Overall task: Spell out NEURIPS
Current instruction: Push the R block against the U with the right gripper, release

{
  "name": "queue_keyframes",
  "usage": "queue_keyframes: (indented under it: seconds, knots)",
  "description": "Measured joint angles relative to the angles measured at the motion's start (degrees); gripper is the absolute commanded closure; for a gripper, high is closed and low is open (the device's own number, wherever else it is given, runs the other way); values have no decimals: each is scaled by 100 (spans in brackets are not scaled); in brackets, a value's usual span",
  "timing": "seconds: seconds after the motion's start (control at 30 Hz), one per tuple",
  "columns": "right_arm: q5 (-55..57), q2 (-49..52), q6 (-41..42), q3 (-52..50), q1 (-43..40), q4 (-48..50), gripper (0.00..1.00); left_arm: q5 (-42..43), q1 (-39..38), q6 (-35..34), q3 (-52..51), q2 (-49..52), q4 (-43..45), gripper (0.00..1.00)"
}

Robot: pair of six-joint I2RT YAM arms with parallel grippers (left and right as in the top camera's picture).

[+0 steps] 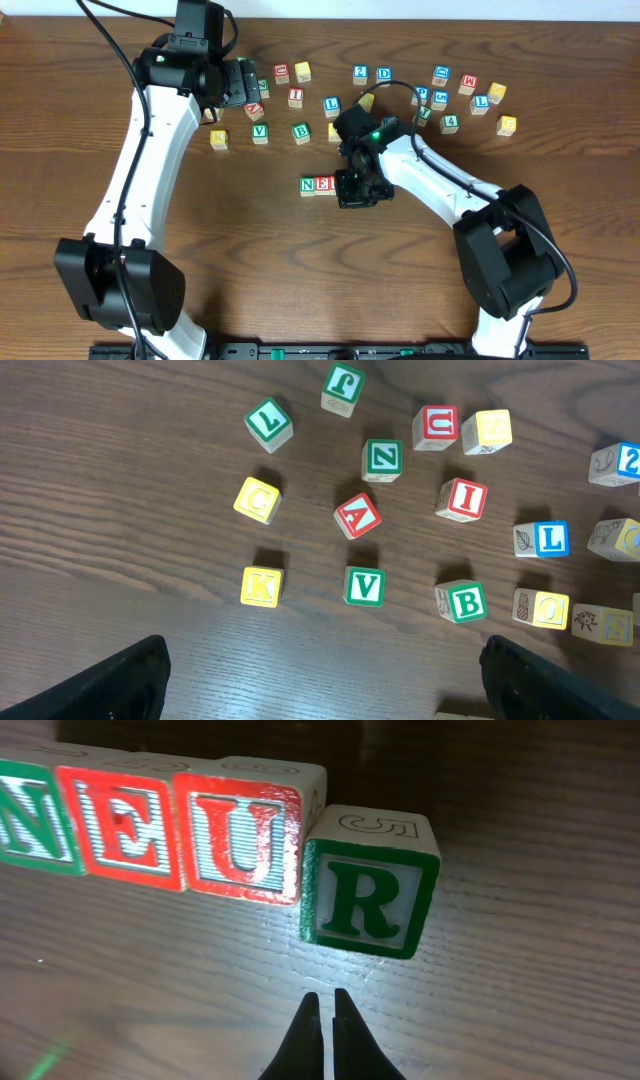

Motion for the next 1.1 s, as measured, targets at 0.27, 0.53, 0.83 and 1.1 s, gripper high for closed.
queue_keyframes:
  seconds: [0.27, 0.53, 0.83, 1.1]
  knots:
    - [2, 201, 2, 0, -2, 66, 99, 2, 0, 0, 0, 0, 0, 2]
    - [2, 210, 2, 0, -90, 155, 99, 0, 0, 0, 0, 0, 0, 2]
    - [2, 210, 0, 0, -114, 234, 99, 2, 0, 0, 0, 0, 0, 2]
    - [4, 210, 0, 0, -114, 306, 99, 0, 0, 0, 0, 0, 20, 2]
